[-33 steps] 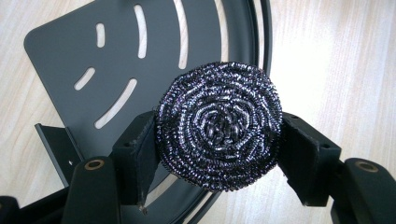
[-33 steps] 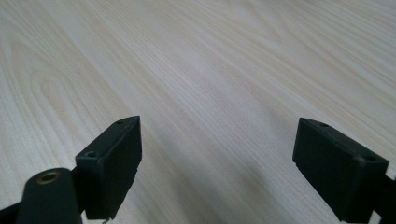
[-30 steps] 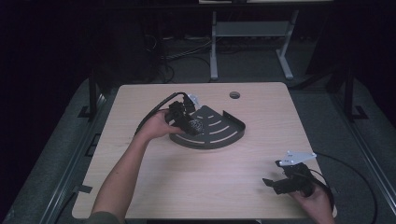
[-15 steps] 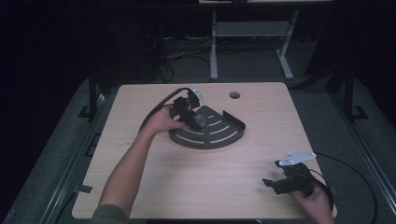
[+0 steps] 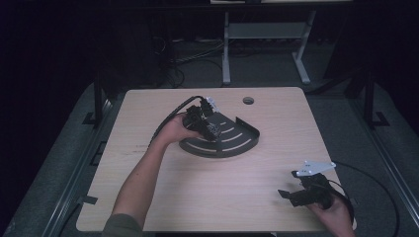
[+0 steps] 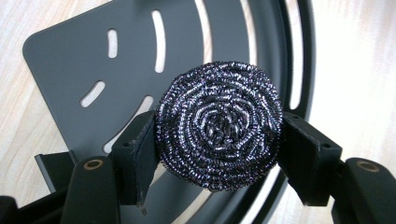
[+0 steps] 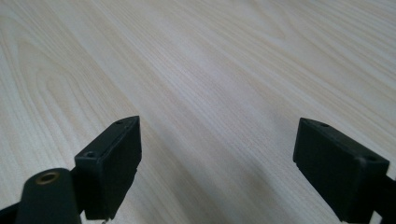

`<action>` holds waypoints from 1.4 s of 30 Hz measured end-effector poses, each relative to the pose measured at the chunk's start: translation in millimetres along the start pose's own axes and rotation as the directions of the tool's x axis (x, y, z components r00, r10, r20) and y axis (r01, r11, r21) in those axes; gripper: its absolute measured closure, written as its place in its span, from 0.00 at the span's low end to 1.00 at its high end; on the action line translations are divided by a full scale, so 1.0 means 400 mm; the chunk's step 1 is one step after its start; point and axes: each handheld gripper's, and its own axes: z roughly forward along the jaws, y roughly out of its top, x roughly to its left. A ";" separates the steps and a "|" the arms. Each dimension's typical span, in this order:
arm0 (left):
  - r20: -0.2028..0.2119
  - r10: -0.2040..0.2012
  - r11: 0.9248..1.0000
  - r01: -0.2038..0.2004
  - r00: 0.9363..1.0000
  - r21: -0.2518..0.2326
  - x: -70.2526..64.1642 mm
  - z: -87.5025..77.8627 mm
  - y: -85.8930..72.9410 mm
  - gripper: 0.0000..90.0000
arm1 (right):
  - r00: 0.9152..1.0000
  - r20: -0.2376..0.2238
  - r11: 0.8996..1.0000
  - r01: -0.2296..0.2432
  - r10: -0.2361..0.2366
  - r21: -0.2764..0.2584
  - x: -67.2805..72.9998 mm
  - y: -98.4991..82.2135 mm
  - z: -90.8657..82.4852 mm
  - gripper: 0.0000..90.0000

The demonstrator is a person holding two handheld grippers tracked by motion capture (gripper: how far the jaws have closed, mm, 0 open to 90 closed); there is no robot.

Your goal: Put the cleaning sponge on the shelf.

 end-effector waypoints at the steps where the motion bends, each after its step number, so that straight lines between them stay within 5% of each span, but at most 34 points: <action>1: 0.000 0.000 1.000 0.000 1.000 0.000 0.000 0.000 0.000 0.37 | 1.000 0.000 1.000 0.000 0.000 0.000 0.000 0.000 0.000 0.17; 42: -0.017 -0.080 0.995 0.081 0.997 0.059 0.029 0.092 -0.014 0.36 | 1.000 -0.008 1.000 -0.004 0.004 0.010 -0.004 -0.004 0.003 0.17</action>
